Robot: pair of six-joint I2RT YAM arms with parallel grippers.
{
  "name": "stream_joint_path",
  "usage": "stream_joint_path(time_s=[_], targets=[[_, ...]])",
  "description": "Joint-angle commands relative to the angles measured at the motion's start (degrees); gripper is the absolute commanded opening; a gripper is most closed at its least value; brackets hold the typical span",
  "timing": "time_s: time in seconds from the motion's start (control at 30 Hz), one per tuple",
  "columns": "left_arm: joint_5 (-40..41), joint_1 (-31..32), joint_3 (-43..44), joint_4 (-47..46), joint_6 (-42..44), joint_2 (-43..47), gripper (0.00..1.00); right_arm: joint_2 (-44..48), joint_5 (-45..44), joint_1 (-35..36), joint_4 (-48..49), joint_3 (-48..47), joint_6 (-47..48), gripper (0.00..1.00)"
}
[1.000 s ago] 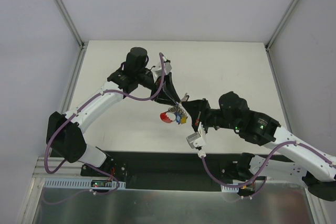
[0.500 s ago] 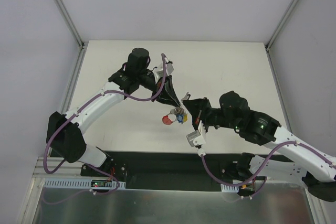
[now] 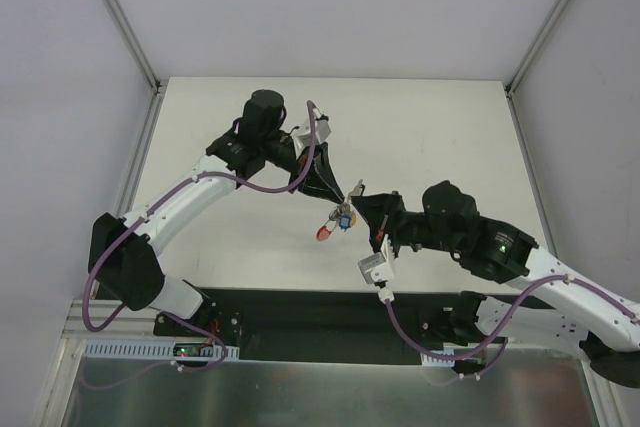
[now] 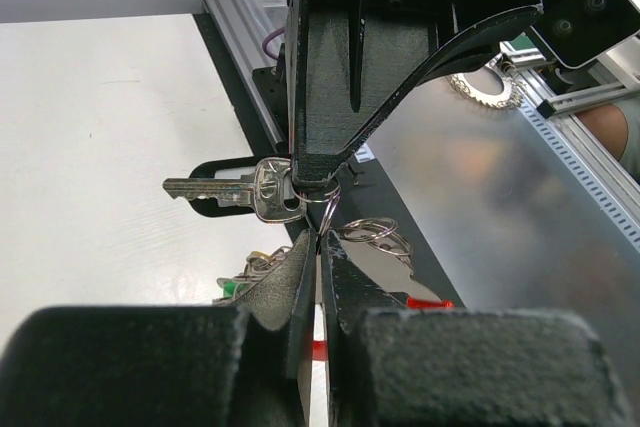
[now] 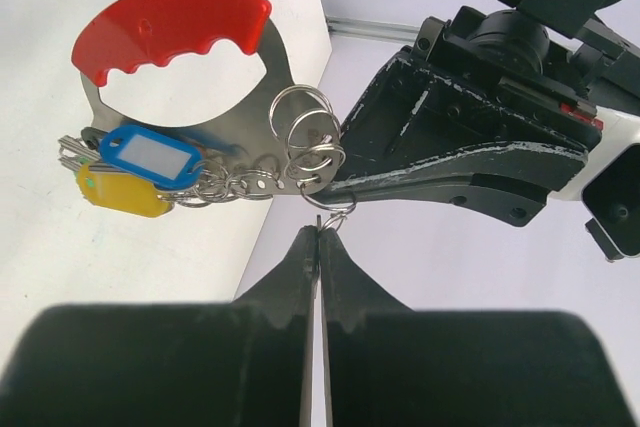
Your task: Remove the keys from the keyring
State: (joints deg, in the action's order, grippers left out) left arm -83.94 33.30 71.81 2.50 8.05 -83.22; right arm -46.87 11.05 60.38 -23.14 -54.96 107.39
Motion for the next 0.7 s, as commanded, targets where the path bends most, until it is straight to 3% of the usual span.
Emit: stream_joint_path(time_s=[0.0,0.67], targets=[[-8.52,-0.52,2.46,-1.80,0.12,0.08,0.00,0.82,0.73,0.97,-0.25,0.55,-3.24,0.01],[5.01,-0.60,4.13,-2.33,-7.26,-3.35,0.00,-1.82,-1.21,2.20,3.01,4.16,-11.14,0.01]])
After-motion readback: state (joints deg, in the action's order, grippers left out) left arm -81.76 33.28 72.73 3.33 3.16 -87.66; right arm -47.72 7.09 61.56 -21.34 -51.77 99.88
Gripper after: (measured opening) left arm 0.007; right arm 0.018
